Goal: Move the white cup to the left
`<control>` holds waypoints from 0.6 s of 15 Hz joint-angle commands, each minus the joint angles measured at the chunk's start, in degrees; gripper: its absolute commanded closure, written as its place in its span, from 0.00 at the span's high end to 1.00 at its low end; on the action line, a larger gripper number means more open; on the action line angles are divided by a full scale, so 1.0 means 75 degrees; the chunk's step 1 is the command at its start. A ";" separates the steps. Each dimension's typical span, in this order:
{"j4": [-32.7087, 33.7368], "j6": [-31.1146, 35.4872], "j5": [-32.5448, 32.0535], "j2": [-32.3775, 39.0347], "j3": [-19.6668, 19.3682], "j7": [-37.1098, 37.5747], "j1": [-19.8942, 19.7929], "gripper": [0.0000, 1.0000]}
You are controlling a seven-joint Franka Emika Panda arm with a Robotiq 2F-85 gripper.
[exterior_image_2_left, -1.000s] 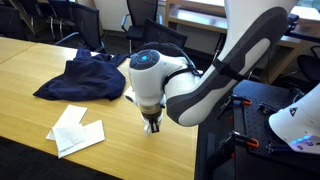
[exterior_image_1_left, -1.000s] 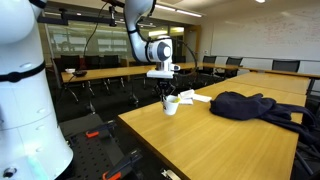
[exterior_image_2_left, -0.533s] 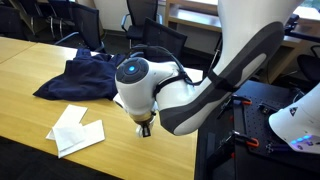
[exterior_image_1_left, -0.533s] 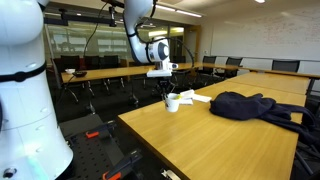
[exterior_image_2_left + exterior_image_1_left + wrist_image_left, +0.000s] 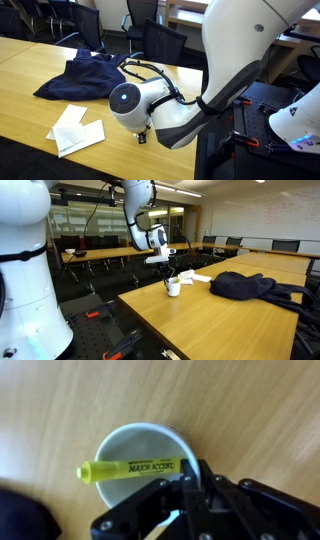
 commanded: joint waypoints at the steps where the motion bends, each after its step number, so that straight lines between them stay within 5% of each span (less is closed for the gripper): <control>1: 0.0236 -0.0405 -0.0091 0.0065 -0.0076 0.0254 0.0120 0.37; 5: 0.0112 -0.0351 -0.0017 -0.0090 0.0007 0.0150 -0.0012 0.60; 9: -0.0460 -0.0187 0.0904 -0.0823 0.0708 -0.0573 -0.0887 0.91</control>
